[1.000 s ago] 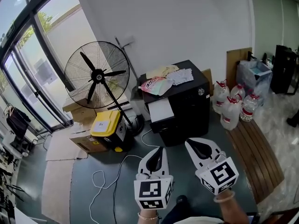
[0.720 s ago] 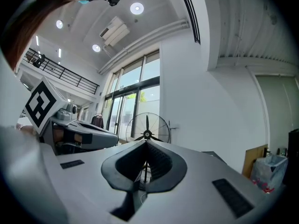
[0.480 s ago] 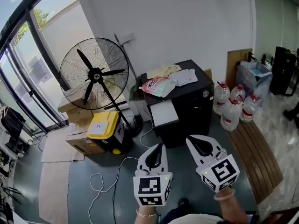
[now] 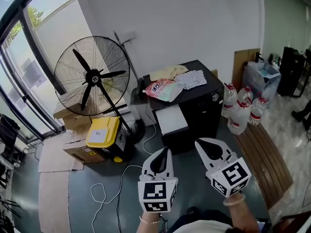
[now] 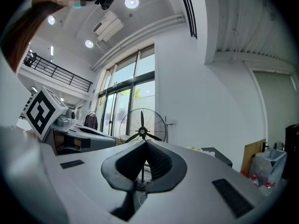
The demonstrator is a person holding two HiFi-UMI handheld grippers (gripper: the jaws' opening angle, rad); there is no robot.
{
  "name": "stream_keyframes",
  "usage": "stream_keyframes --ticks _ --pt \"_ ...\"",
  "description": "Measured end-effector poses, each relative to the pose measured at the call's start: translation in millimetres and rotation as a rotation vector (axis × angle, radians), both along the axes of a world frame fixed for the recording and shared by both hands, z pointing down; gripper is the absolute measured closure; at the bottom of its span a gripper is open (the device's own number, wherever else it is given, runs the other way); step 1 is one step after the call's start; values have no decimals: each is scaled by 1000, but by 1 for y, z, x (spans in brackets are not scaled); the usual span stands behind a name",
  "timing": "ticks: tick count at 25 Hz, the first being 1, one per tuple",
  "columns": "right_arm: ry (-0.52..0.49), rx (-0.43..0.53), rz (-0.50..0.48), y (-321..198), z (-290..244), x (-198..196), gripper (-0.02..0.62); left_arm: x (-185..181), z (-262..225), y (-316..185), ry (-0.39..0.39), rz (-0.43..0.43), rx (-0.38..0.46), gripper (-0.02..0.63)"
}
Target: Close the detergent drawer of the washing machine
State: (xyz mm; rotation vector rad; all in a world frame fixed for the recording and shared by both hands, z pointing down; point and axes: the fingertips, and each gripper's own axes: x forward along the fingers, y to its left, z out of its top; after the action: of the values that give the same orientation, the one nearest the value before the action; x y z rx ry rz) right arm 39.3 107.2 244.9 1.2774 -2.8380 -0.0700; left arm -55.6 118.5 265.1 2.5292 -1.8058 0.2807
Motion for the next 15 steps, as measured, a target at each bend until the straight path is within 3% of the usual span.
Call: stream_keyframes --ticks 15 --pt "50 -48 -12 -61 29 -24 571 -21 28 -55 19 -9 -46 589"
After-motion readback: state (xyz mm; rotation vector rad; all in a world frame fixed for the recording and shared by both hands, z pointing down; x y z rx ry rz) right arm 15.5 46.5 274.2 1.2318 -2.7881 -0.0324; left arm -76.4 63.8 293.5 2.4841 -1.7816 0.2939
